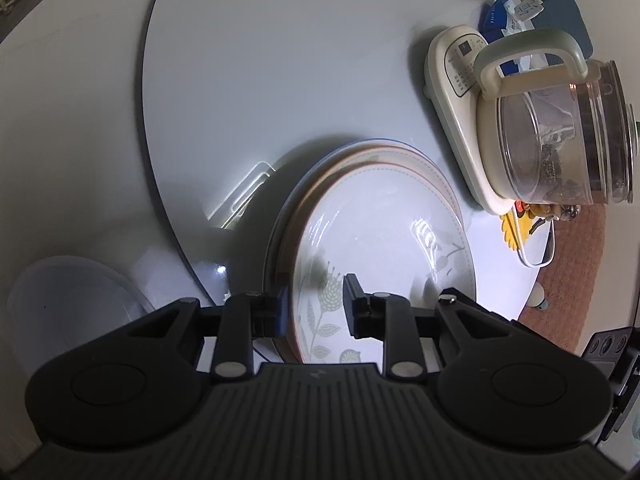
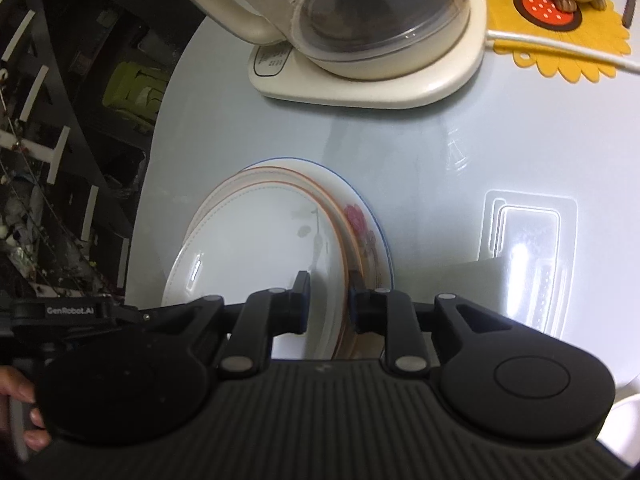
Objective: Organize plates and bowls
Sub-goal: 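Press the leaf-pattern plate flat on the stack and open both grippers, then withdraw both grippers up and away from the plate stack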
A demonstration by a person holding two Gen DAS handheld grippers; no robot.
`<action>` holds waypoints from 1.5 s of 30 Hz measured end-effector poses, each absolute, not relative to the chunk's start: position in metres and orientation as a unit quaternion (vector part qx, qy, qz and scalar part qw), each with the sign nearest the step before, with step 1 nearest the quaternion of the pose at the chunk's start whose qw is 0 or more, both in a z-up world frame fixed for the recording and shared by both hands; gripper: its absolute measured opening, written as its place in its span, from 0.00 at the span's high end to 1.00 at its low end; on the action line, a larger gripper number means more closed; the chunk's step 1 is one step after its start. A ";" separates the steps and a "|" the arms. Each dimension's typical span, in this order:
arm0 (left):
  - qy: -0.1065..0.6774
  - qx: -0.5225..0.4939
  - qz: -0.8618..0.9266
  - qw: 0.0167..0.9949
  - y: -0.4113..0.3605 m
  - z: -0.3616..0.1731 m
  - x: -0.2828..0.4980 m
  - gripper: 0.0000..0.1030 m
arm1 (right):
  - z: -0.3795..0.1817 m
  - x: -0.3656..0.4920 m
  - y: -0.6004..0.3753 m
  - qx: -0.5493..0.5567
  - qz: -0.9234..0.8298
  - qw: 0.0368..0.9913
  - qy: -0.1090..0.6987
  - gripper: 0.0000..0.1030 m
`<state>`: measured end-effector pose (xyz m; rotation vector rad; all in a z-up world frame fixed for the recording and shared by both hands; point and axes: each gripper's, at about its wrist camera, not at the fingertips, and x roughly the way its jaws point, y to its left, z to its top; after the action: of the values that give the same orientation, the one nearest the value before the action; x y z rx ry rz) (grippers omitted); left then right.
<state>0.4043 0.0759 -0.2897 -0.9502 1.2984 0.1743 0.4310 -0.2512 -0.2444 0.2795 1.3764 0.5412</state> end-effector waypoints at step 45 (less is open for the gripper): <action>0.534 -0.294 0.063 0.791 0.037 -0.194 0.366 0.60 | -0.140 0.358 -0.261 0.100 0.238 0.818 0.514 0.78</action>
<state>0.3656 0.0373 -0.1936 -0.6319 1.1489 0.1361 0.3576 -0.2609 -0.1395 0.2129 1.0954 0.5071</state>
